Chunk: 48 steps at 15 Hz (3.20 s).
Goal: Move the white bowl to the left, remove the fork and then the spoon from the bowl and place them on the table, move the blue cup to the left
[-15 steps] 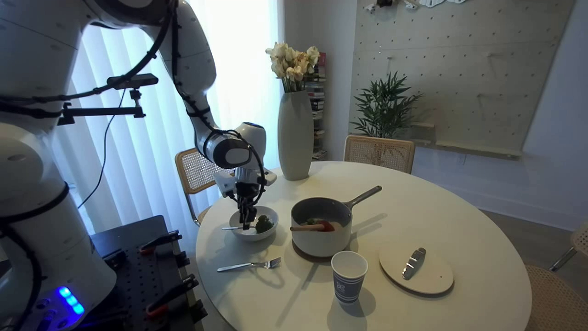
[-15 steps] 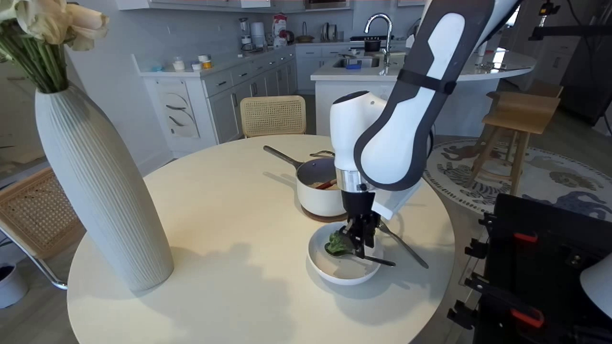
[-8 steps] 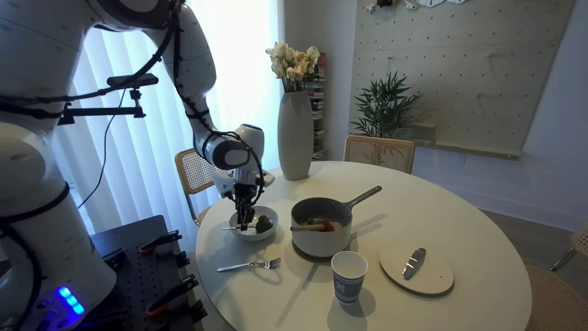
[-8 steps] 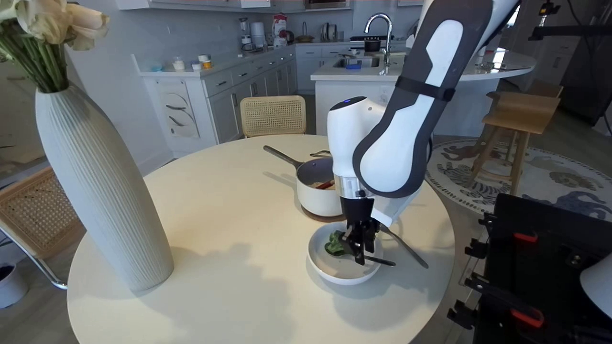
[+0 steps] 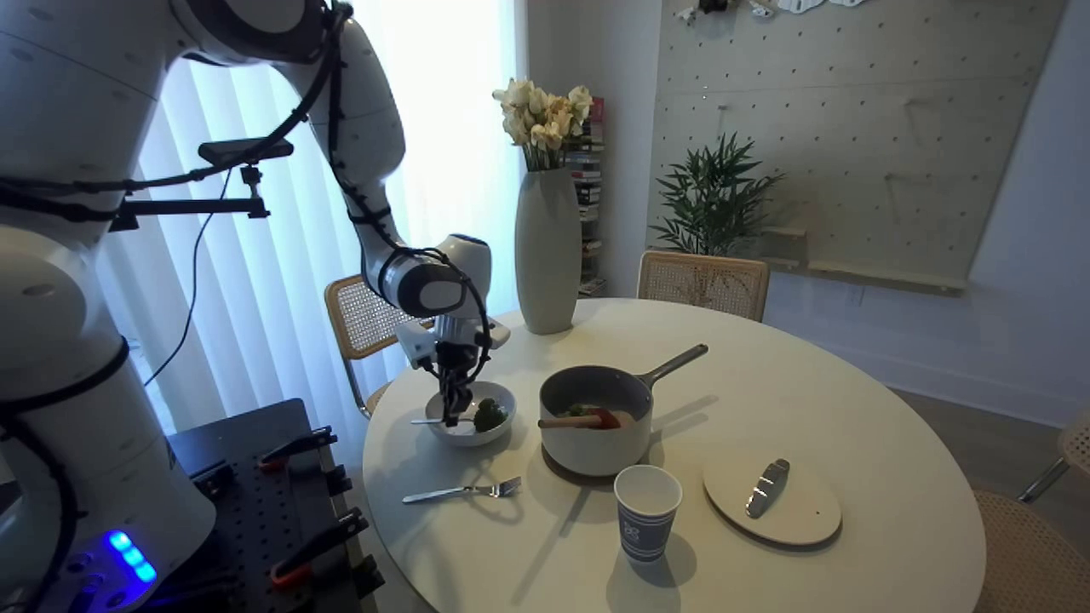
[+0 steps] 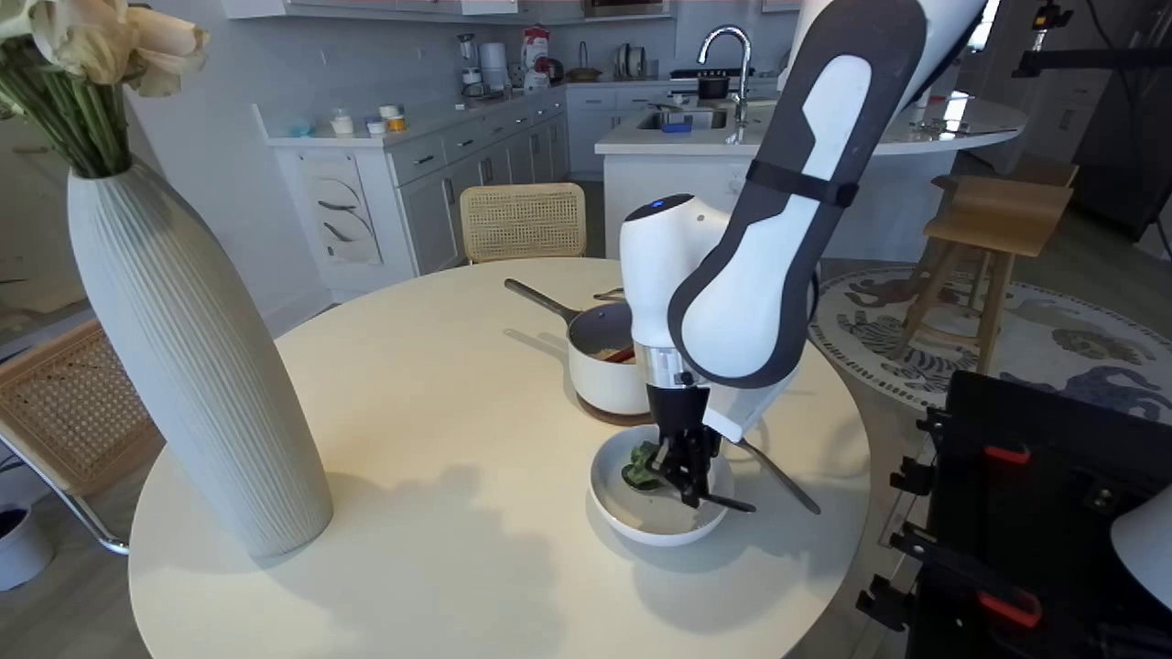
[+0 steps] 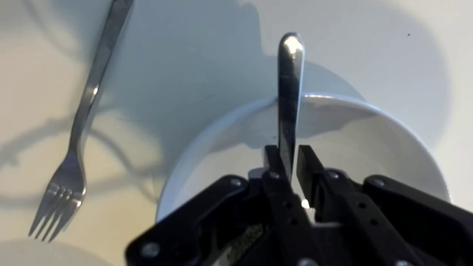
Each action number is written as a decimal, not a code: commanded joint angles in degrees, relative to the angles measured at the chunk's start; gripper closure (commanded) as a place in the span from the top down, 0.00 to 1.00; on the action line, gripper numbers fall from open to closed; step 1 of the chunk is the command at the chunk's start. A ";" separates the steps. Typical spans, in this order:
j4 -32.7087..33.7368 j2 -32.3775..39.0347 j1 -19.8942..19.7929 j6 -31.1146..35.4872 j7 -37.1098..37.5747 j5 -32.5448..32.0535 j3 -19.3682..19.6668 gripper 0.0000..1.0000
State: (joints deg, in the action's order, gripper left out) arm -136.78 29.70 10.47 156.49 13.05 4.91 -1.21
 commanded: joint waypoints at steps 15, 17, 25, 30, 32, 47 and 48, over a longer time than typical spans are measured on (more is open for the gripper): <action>3.15 -2.26 -0.55 -5.54 0.48 0.98 -1.20 0.03; 3.91 -2.64 -0.74 -6.86 0.41 1.26 -1.66 0.03; 3.54 -6.16 -0.88 -9.52 1.13 1.06 -1.75 0.03; 0.08 -11.48 -0.49 -9.28 2.01 0.16 -1.15 0.03; -2.05 -13.93 -0.27 -8.85 2.76 -0.17 -1.02 0.03; -23.07 -34.08 -4.88 -7.76 17.15 -10.09 0.19 0.03; -23.36 -34.60 -6.19 -8.10 16.70 -10.81 0.38 0.03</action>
State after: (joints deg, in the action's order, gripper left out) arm -157.58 -0.93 7.36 148.80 28.59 -3.05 -1.30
